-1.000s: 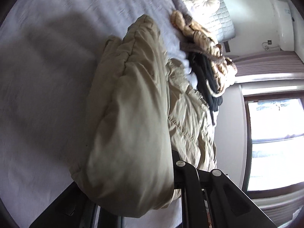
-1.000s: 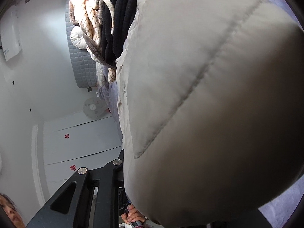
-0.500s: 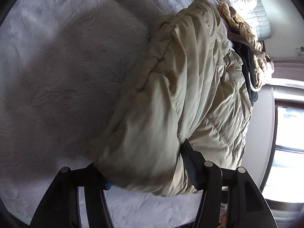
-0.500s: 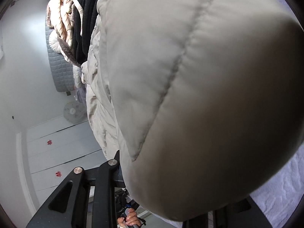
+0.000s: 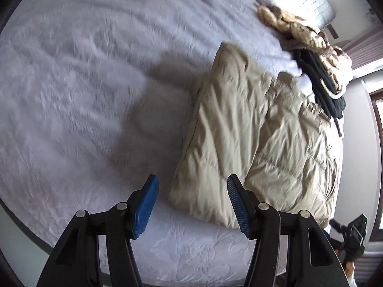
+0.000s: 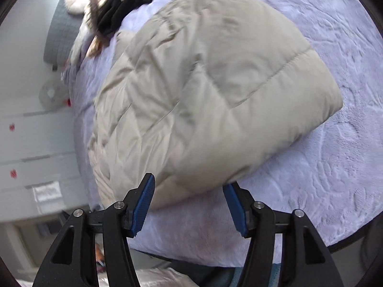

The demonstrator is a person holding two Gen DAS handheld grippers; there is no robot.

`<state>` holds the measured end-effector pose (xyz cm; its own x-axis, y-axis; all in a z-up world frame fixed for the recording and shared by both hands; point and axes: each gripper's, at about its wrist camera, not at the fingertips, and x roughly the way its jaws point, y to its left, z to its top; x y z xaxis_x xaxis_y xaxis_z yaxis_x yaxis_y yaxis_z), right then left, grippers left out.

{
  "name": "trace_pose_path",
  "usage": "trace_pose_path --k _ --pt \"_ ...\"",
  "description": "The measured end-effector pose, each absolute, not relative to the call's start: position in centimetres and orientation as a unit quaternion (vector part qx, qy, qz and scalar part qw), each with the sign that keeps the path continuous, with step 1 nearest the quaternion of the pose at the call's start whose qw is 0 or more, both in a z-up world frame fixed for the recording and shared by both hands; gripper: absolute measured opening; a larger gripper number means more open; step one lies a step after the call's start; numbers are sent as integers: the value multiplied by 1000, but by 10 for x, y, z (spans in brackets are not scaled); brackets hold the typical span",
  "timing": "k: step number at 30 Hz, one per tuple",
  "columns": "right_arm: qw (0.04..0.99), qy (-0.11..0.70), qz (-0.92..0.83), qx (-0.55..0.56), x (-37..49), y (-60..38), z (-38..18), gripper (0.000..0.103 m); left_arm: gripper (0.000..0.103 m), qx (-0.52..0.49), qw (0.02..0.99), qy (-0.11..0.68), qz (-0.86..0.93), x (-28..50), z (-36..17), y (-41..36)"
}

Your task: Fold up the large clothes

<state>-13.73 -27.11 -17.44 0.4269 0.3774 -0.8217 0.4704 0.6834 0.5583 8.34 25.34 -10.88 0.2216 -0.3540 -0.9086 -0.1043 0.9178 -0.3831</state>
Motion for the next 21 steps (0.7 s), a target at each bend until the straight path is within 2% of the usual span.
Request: trace_pose_path --k 6,12,15,16,17,18,19,21 --pt "765 540 34 350 -92 -211 -151 64 61 -161 765 617 -88 96 -105 229" --pt "778 562 30 279 -29 -162 -144 66 61 -109 769 623 -93 104 -114 198" --pt "777 572 25 263 -23 -155 -144 67 61 -93 771 622 -100 109 -114 193" --pt "776 575 24 260 -19 -151 -144 67 64 -91 771 622 -102 110 -114 192" --pt "774 578 25 257 -18 -149 -145 67 73 -90 770 623 -103 112 -115 193" --pt "773 580 25 254 -17 -148 -146 67 92 -91 771 622 -102 113 -115 194" --pt "773 583 25 250 -15 -145 -147 67 96 -92 775 617 -102 113 -113 195" --pt "772 587 23 244 -9 -140 -149 67 96 -85 779 613 -105 116 -112 196"
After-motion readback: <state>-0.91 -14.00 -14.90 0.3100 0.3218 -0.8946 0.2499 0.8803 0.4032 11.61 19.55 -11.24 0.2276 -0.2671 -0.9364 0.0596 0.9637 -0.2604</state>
